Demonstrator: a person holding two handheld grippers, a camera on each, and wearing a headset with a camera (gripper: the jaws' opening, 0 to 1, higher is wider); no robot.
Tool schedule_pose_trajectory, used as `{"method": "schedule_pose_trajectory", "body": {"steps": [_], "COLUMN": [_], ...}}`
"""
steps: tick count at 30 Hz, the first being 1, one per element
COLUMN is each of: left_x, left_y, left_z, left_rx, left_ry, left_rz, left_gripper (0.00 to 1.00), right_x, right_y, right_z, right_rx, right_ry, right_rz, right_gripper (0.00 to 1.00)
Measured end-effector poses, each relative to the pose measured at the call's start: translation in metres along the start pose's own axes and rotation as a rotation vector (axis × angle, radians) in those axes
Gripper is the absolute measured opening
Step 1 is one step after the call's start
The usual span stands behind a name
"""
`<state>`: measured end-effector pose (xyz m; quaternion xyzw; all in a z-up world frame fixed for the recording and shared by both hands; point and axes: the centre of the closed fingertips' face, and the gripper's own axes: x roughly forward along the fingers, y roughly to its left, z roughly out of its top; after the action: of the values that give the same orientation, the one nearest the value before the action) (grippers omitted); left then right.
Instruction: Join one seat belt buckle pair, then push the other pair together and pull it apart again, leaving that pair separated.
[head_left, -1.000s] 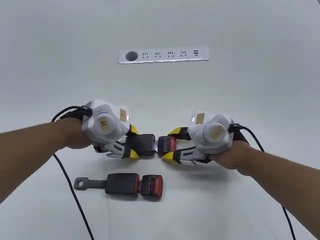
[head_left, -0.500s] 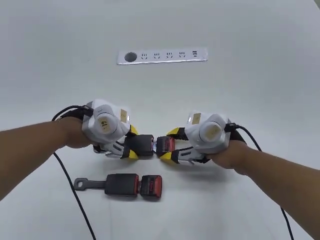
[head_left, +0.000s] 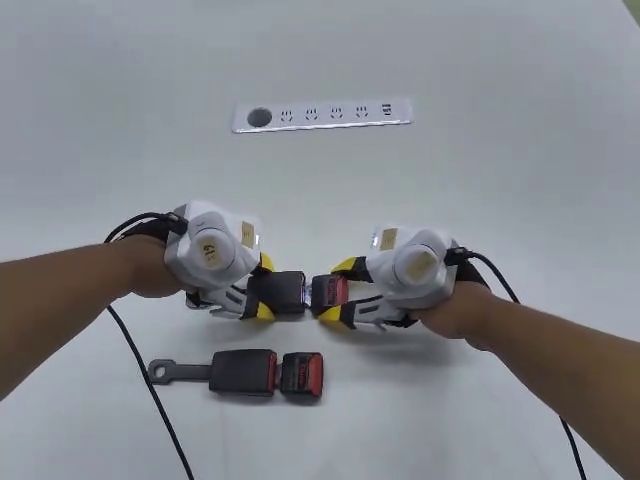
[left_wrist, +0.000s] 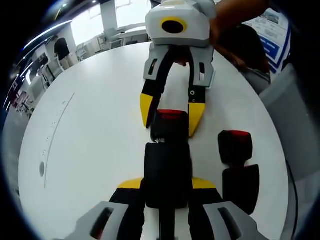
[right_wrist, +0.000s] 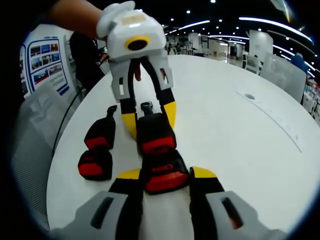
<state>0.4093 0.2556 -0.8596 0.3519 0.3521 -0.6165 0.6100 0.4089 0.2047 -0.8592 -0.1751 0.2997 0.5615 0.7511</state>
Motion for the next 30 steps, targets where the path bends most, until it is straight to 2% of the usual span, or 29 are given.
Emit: {"method": "schedule_pose_trajectory", "body": {"steps": [19, 30], "left_x": [0.0, -0.001], "left_y": [-0.003, -0.004], "left_z": [0.0, 0.001], "left_rx": [0.042, 0.057], "left_ry": [0.03, 0.039], "left_rz": [-0.015, -0.02], "left_gripper": [0.34, 0.34], "right_x": [-0.001, -0.015], "right_y": [0.0, 0.0], "right_z": [-0.002, -0.014], "right_rx": [-0.01, 0.0], "right_ry": [0.008, 0.012], "right_rz": [-0.001, -0.008], "right_gripper": [0.37, 0.37]}}
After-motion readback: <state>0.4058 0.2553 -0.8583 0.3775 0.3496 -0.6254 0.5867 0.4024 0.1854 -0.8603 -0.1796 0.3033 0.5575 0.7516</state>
